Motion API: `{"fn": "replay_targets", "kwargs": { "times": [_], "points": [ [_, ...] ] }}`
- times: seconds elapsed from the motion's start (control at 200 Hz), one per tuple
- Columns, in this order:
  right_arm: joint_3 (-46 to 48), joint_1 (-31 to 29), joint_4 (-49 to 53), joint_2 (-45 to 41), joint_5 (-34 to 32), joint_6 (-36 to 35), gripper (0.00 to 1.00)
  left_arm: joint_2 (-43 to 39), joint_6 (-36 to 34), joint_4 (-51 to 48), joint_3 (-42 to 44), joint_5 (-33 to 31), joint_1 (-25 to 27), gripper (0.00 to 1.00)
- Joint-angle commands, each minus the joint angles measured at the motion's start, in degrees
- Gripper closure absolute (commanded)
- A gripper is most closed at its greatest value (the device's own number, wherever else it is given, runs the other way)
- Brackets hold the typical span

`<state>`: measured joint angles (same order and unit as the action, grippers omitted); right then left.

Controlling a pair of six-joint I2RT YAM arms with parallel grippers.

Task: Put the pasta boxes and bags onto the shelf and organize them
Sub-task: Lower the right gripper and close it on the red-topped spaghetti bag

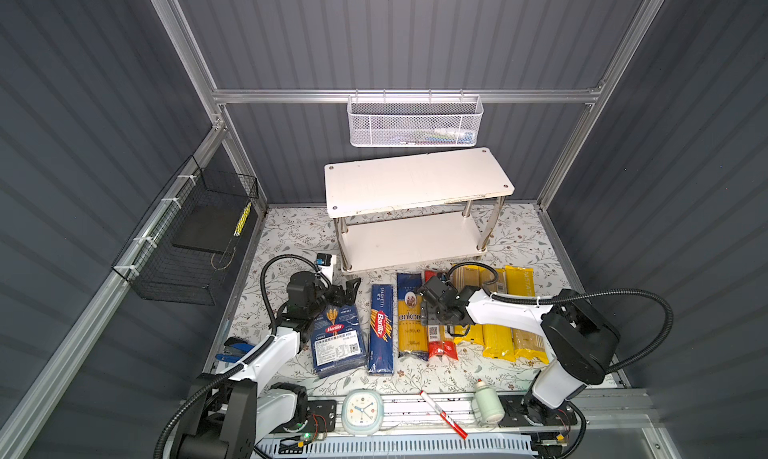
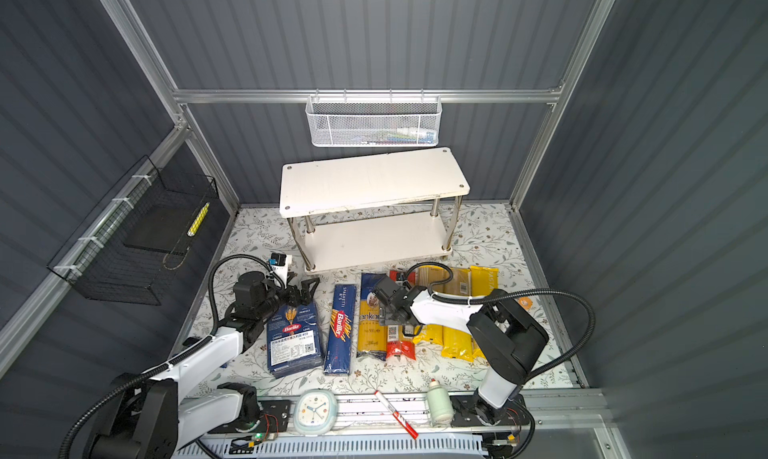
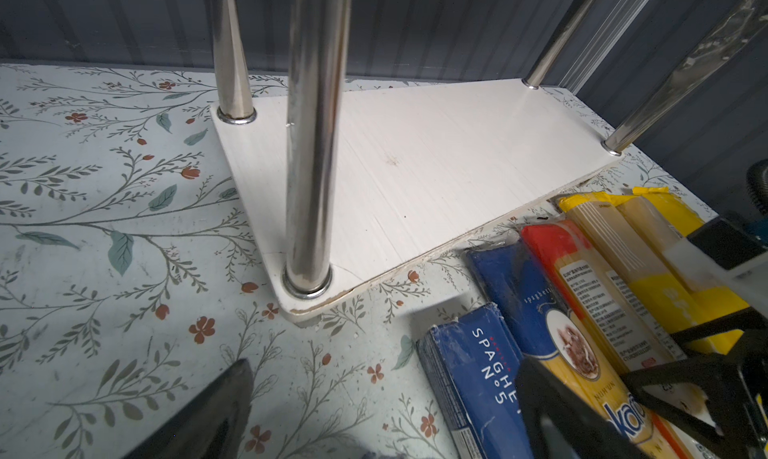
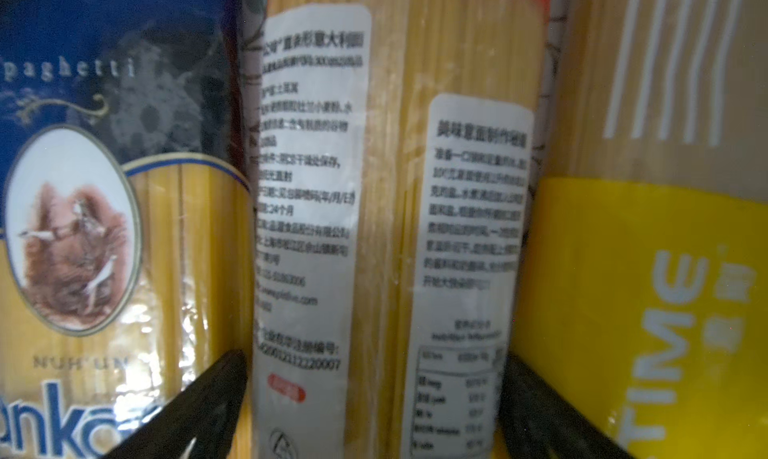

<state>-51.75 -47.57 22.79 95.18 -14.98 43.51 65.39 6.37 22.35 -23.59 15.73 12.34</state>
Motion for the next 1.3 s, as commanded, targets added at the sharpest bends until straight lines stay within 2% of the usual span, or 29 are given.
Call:
{"fn": "replay_targets", "kwargs": {
  "times": [0.0, 0.465, 0.67, 1.296],
  "points": [
    [-0.99, -0.33, 2.88, 0.7, -0.84, 0.35, 0.06, -0.74, -1.18, 0.82, 0.3, 1.15, -0.08, 0.01],
    [1.56, -0.15, 4.33, -1.66, -2.18, 0.2, 0.06, -0.07, -1.27, 0.51, -0.12, 1.32, -0.12, 0.01],
    [1.24, 0.02, 5.11, -1.69, -2.04, -1.32, 0.13, -0.08, -1.27, 0.52, -0.12, 1.32, -0.12, 0.01],
    [0.79, -0.07, 3.23, 2.4, 0.57, 0.54, 0.11, -0.06, -1.25, 0.44, -0.11, 1.24, -0.12, 0.01]
  ]
}}
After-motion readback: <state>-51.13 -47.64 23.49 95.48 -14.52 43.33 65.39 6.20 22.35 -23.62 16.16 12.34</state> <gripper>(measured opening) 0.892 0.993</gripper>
